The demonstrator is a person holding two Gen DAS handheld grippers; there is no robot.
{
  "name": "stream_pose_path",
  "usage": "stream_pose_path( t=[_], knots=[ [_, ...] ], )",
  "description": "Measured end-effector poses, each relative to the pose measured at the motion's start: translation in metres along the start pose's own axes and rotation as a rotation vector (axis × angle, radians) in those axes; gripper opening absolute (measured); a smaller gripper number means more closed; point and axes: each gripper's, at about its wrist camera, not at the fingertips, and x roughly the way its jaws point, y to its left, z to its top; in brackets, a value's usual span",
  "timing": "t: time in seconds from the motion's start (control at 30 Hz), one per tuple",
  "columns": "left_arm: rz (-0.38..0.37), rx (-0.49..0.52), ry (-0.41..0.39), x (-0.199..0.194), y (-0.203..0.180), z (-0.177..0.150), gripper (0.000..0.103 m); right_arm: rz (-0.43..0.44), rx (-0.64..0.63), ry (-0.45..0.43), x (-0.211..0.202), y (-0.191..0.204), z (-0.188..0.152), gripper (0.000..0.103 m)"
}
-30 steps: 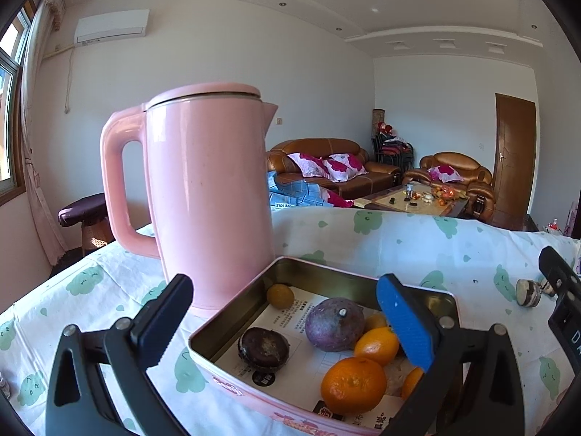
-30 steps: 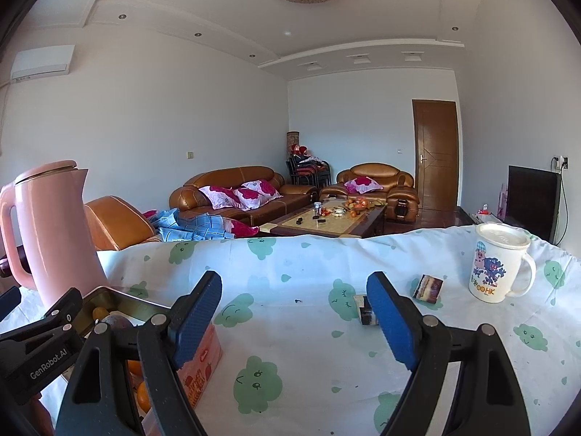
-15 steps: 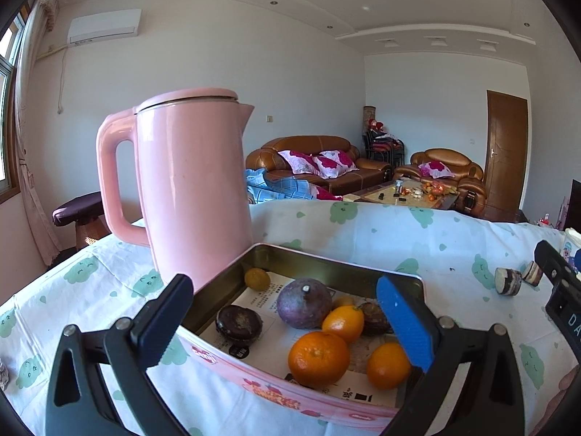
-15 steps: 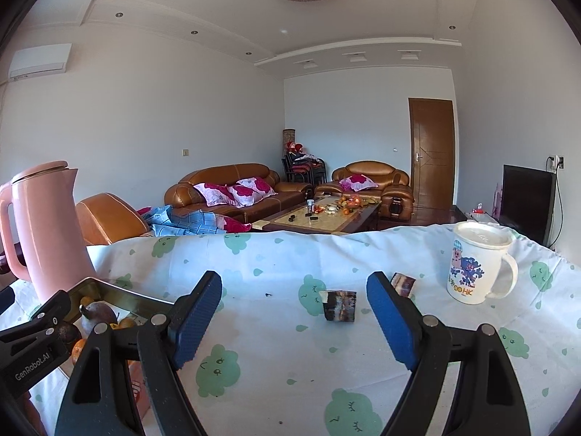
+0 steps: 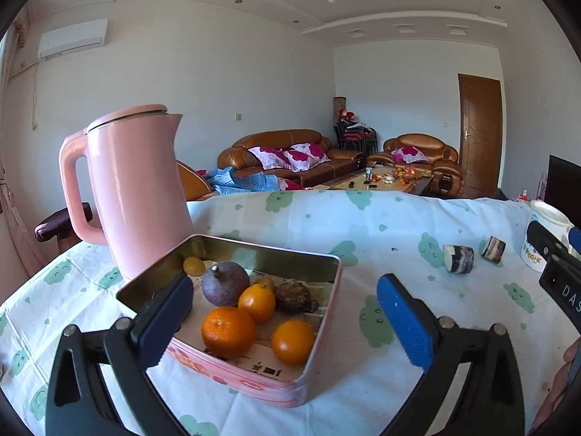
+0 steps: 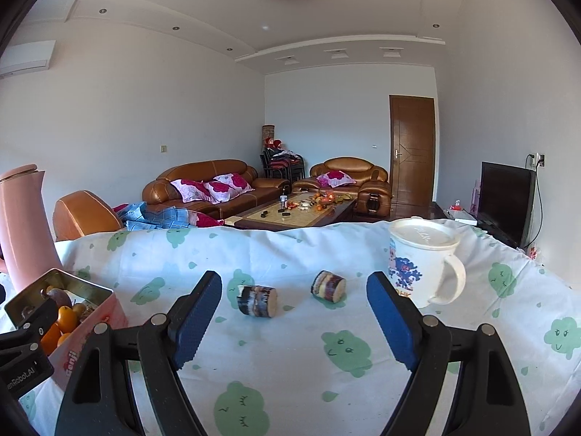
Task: Organize fruits
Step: 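Withdraw both tools from the tin toward the wooden-lidded jars, then grasp a labelled wooden-lidded jar with the left tool while the right tool approaches the other jar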
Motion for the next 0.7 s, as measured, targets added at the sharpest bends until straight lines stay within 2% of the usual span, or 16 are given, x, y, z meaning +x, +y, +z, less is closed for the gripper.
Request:
stream_pose_path(
  t=[0.27, 0.47, 0.57, 0.7],
  knots=[
    [-0.064, 0.050, 0.015, -0.007, -0.045, -0.001, 0.103, -0.060, 0.013, 0.020, 0.002, -0.045, 0.000, 0.083],
    [-0.127, 0.096, 0.077, 0.001, -0.077, 0.000, 0.103, -0.097, 0.040, 0.063, 0.011, -0.081, 0.001, 0.083],
    [-0.162, 0.114, 0.105, 0.008, -0.093, 0.003, 0.103, -0.081, 0.080, 0.108, 0.020, -0.096, 0.001, 0.083],
    [-0.187, 0.156, 0.148, 0.024, -0.120, 0.010, 0.103, -0.009, 0.124, 0.177, 0.036, -0.106, -0.001, 0.083]
  ],
)
